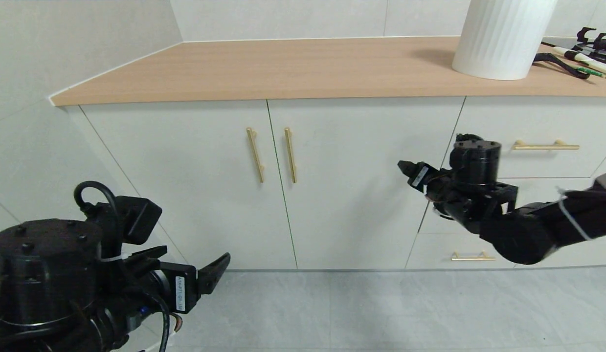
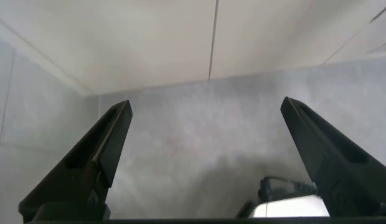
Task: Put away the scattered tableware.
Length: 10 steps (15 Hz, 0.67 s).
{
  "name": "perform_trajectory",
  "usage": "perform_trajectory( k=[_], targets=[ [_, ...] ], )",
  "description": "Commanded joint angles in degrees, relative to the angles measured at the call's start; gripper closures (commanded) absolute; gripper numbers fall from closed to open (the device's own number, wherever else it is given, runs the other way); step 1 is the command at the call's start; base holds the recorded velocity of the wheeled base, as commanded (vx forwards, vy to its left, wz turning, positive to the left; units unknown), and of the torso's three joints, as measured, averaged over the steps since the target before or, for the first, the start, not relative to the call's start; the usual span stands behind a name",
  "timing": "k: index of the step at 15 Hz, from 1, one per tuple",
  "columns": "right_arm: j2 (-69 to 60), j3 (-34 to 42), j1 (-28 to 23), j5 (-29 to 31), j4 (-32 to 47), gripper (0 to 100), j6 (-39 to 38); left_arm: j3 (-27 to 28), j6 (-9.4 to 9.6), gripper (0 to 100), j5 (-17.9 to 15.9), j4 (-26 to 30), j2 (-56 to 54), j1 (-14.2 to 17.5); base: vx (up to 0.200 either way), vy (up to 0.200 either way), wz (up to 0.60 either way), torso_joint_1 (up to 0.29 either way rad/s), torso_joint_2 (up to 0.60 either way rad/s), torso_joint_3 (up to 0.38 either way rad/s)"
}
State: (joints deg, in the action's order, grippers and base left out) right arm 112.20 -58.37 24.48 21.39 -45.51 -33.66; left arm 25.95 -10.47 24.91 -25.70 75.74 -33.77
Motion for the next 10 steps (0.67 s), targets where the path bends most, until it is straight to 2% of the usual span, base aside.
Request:
perform_trajectory(
  k=[1,3,6,8,10],
  targets=[
    [-19.2,11.7,0.2,-0.9,-0.5,0,6.7,-1.8,0.01,0,0.6,-0.3,-6.5,0.3,0.000,0.000,0.00,0.000,0.00,0.000],
    [-33.1,21.7,0.2,-0.8,-1.2,0,12.3,-6.0,0.28,0,1.2,-0.1,-14.0,1.9,0.000,0.000,0.00,0.000,0.00,0.000],
    [-54.6,34.8,-0.9,1.4,0.9,0,23.1,-14.1,0.19,0,2.5,1.8,-27.8,2.5,0.000,0.000,0.00,0.000,0.00,0.000],
    [-71.2,40.4,-4.4,3.3,12.6,0,26.2,-15.7,0.54,0,2.4,7.6,-39.5,4.4,0.000,0.000,0.00,0.000,0.00,0.000],
    [-86.5,43.3,-9.8,1.4,27.6,0,26.6,-15.3,0.54,0,1.2,17.6,-48.2,7.6,0.000,0.000,0.00,0.000,0.00,0.000]
  ],
)
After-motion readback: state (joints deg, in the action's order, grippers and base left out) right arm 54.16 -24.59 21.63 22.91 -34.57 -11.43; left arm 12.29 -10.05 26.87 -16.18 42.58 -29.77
